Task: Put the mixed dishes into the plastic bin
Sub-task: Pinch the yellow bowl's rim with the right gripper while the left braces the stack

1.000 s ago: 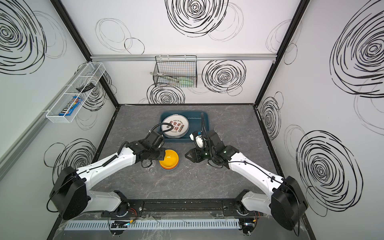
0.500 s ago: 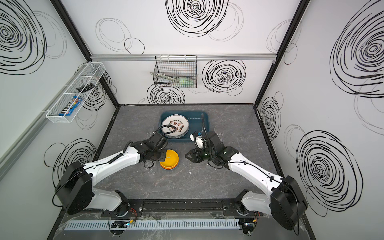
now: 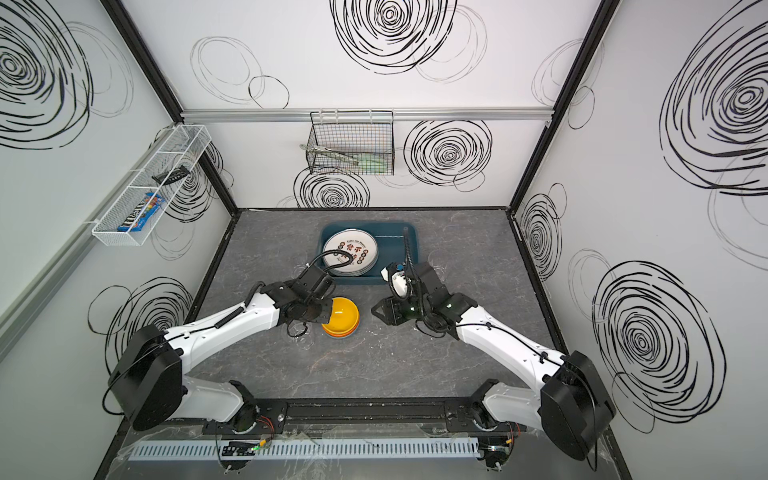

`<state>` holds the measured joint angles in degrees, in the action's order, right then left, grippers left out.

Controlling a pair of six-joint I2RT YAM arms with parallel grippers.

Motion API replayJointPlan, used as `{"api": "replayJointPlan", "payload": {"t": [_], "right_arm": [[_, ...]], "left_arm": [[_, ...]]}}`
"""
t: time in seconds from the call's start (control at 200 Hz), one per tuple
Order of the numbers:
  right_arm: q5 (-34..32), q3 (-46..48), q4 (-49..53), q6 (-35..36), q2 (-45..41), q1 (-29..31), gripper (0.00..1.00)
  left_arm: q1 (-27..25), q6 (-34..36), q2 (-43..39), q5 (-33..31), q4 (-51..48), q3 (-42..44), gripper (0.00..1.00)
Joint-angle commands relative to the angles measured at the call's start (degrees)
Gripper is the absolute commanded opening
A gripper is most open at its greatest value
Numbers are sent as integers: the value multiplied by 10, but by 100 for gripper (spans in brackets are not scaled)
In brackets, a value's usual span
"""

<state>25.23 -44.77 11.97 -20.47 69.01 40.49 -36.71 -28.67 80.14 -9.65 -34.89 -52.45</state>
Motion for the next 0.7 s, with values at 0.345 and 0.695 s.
{"api": "replayJointPlan", "payload": {"t": [0.345,0.695], "right_arm": [[10,-59,27,-60,33,-27,49],[3,-148,86,-89,112,-14,49]], "left_arm": [[-3,-5,-66,24,-23,-61,0],[-3,-15,-78,53,-2,-68,0]]}}
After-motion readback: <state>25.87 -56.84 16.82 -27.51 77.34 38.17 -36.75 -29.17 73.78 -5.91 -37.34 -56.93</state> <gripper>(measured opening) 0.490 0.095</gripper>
